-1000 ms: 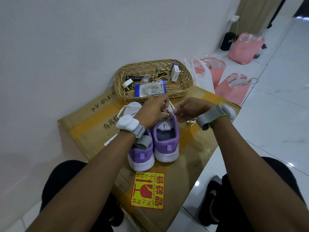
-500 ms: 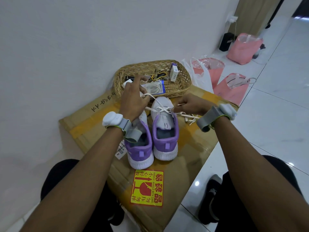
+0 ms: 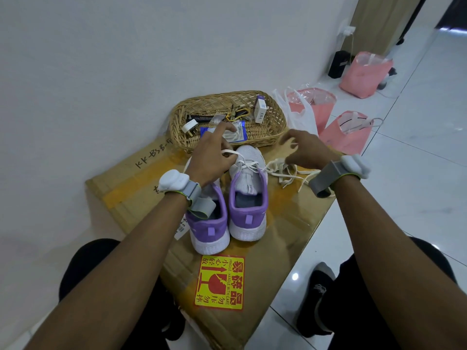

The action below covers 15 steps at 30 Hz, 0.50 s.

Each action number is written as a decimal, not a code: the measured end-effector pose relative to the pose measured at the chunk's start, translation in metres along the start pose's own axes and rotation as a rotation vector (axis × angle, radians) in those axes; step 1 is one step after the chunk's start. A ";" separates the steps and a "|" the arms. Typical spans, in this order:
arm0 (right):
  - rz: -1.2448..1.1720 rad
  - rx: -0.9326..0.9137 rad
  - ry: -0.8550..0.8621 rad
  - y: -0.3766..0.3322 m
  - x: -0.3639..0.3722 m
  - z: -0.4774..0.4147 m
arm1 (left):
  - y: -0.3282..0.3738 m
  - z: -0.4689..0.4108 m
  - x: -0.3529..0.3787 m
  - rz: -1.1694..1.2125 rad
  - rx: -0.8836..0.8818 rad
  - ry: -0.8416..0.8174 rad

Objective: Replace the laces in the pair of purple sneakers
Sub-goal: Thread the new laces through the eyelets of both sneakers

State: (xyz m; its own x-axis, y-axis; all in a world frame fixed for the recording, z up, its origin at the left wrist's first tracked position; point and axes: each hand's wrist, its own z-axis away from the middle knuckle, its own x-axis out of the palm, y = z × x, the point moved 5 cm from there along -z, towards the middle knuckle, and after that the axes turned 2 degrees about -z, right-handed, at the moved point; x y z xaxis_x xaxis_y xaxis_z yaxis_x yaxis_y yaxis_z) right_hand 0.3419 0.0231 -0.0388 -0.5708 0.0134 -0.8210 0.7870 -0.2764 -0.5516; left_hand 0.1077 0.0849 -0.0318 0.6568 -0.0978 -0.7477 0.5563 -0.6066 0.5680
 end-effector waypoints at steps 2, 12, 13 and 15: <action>-0.024 -0.184 -0.195 -0.026 0.012 0.012 | 0.002 -0.001 0.005 0.032 0.000 -0.035; 0.299 0.279 0.261 0.028 -0.004 -0.008 | 0.001 0.000 0.013 0.083 -0.007 -0.120; 0.245 0.200 0.158 0.022 -0.001 -0.008 | 0.001 0.001 0.014 0.099 -0.021 -0.134; 0.120 -0.028 -0.063 0.000 0.007 0.002 | 0.002 0.001 0.016 0.132 -0.046 -0.159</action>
State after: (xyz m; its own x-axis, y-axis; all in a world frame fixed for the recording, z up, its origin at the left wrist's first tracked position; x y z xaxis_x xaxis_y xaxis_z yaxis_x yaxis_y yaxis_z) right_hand 0.3370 0.0209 -0.0440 -0.4849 -0.0791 -0.8710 0.8563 -0.2455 -0.4544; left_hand 0.1186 0.0812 -0.0429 0.6386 -0.2998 -0.7088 0.4959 -0.5440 0.6769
